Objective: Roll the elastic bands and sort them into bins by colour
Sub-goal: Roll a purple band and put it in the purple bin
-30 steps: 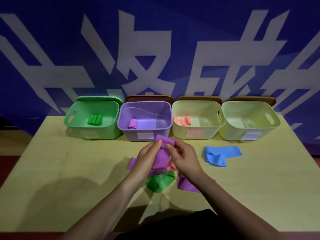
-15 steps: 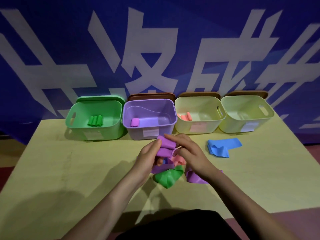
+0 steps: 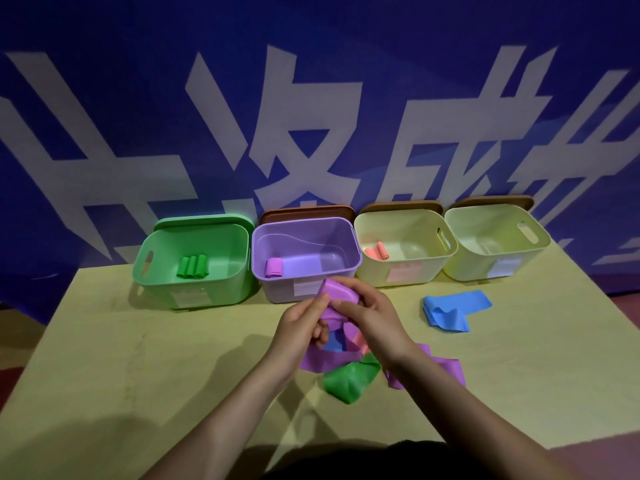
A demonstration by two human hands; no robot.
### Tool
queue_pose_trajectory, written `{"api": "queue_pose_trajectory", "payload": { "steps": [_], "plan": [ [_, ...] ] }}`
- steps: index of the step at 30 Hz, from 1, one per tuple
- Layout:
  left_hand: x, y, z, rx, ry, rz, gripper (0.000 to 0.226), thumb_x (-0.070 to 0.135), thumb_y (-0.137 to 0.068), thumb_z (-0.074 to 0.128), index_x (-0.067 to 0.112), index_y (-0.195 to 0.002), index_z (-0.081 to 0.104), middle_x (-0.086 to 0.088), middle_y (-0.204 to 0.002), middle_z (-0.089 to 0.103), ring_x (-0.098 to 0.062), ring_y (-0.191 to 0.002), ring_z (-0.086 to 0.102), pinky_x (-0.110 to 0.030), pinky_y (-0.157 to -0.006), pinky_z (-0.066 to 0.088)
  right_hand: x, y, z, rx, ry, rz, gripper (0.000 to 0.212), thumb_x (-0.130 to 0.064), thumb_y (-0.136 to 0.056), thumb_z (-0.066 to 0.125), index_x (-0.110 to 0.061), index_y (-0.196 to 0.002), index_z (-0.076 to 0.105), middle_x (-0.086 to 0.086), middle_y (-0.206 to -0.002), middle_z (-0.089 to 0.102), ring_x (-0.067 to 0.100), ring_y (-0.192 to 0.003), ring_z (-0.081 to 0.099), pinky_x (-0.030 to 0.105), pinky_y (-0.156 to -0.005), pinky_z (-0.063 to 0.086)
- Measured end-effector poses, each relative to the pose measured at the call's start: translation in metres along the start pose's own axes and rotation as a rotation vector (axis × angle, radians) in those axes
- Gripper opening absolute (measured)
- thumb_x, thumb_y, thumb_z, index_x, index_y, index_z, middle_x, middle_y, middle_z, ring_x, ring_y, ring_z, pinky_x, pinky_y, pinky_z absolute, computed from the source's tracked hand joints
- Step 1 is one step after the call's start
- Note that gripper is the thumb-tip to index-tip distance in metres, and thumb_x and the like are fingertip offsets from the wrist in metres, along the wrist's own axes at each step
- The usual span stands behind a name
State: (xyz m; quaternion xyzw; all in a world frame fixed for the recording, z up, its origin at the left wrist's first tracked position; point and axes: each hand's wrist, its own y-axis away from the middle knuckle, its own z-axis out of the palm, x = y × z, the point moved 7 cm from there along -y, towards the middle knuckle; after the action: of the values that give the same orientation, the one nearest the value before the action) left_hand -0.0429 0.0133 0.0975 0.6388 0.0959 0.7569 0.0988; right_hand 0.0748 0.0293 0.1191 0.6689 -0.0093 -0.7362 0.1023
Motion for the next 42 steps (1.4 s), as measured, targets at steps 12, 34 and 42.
{"api": "queue_pose_trajectory", "payload": {
  "steps": [12,34,42],
  "plan": [
    [-0.017,-0.036,-0.003,-0.009,0.199,-0.186,0.026,0.016,-0.100,0.043,0.003,-0.081,0.057,-0.001,-0.056,0.059,-0.014,-0.051,0.057,-0.021,-0.051,0.046,0.004,-0.029,-0.017,0.160,0.448,-0.251,0.029,-0.003,-0.084,0.063,-0.026,-0.101,0.069,-0.008,-0.097,0.071,0.004,-0.087,0.065,0.017,-0.080,0.049],
    [0.008,-0.020,-0.012,-0.085,-0.047,-0.001,0.019,0.002,-0.096,0.045,0.001,-0.091,0.064,-0.008,-0.079,0.067,-0.021,-0.073,0.062,-0.024,-0.067,0.051,-0.004,-0.018,-0.012,-0.006,0.119,-0.133,0.014,0.002,-0.087,0.064,-0.012,-0.085,0.065,-0.001,-0.076,0.065,0.010,-0.071,0.059,0.023,-0.071,0.047],
    [0.032,0.002,0.014,-0.115,-0.015,0.235,0.029,0.027,-0.088,0.050,0.000,-0.087,0.060,0.000,-0.068,0.066,-0.014,-0.065,0.061,-0.025,-0.069,0.051,-0.020,-0.003,-0.017,-0.118,-0.169,-0.184,0.004,-0.010,-0.082,0.062,-0.007,-0.085,0.063,0.002,-0.071,0.063,0.012,-0.065,0.054,0.020,-0.065,0.045]
  ]
}}
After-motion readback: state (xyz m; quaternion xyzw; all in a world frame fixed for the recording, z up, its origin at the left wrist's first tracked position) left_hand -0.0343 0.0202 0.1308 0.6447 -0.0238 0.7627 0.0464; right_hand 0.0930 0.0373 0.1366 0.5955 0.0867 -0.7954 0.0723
